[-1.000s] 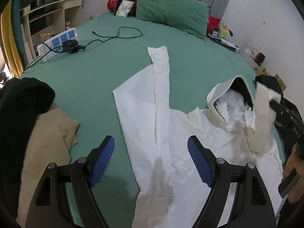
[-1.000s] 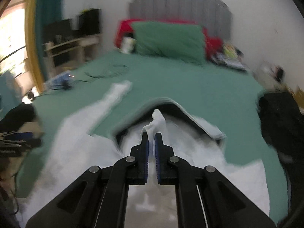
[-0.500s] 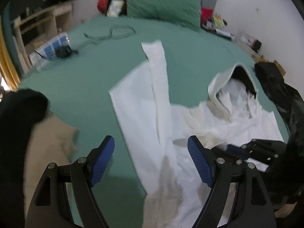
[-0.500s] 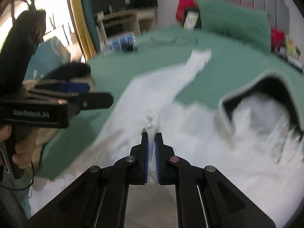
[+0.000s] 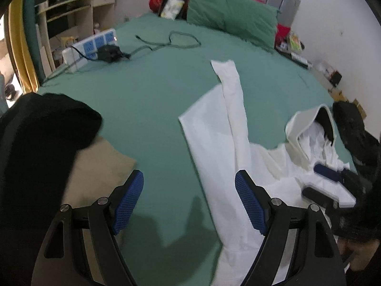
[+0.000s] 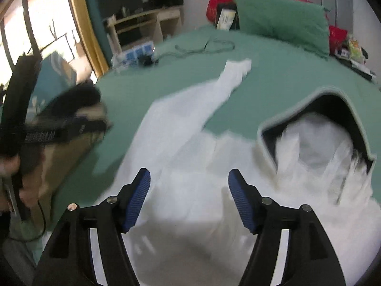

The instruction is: Fold large clothes

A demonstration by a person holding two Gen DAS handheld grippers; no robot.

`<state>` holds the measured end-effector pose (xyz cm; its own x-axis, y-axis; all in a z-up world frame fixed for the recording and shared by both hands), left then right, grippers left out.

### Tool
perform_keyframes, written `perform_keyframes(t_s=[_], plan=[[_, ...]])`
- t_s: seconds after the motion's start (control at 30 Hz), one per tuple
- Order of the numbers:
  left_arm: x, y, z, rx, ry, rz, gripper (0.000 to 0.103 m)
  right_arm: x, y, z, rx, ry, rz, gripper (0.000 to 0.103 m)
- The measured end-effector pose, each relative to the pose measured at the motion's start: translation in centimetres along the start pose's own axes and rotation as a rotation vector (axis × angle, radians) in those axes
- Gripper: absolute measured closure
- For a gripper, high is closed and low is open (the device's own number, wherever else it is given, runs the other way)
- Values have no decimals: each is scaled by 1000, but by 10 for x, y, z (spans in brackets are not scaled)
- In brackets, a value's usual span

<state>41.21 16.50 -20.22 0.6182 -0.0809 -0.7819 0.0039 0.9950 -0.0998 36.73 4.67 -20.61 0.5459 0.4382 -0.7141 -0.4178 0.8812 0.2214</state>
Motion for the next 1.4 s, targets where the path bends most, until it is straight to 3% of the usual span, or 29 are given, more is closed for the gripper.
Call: perform_keyframes(t_s=[0.17,0.37,0.5,0.57,0.73,0.83,0.97,1.2,1.3,1.37,1.4], plan=[[3,18,3,-32,9,15,20,49,-9,49,70,8,-15,34],[10,36,7,-86,26,3,20,115,-27,70,142,110,-57,40],[16,40,7,-100,43,3,20,145,-39,75,225,132,-56,44],[17,37,6,-86,47,3,20,148,-33,78,181,130,-71,101],[16,27,3,-57,57,-9,20,119,-19,81,73,87,-86,101],[14,18,-1,-33,60,-14,20,73,-9,79,12,28,-112,101],[15,5,-8,0,73,-24,20,11,0,51,-7,-3,-123,101],[28,-15,-28,24,134,-63,20,5,-22,-37,46,187,-154,95],[27,-18,-28,22,120,-87,20,-4,-32,-30,31,151,-196,77],[25,-17,-24,22,98,-98,20,-11,-35,-11,11,103,-230,45],[25,-17,-21,21,83,-103,20,-13,-37,3,2,65,-244,40]])
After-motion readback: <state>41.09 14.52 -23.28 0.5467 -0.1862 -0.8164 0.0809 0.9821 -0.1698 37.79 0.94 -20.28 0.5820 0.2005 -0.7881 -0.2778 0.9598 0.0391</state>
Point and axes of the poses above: each gripper's, at about its wrist camera, not at the fingertips, and x roughly the way its jaws point, y to its left, z to its top, the point moved 6 cm from there along x, roughly the way its jaws point, and after that the axes turned 7 degrees about x, right-handed, at the moved point
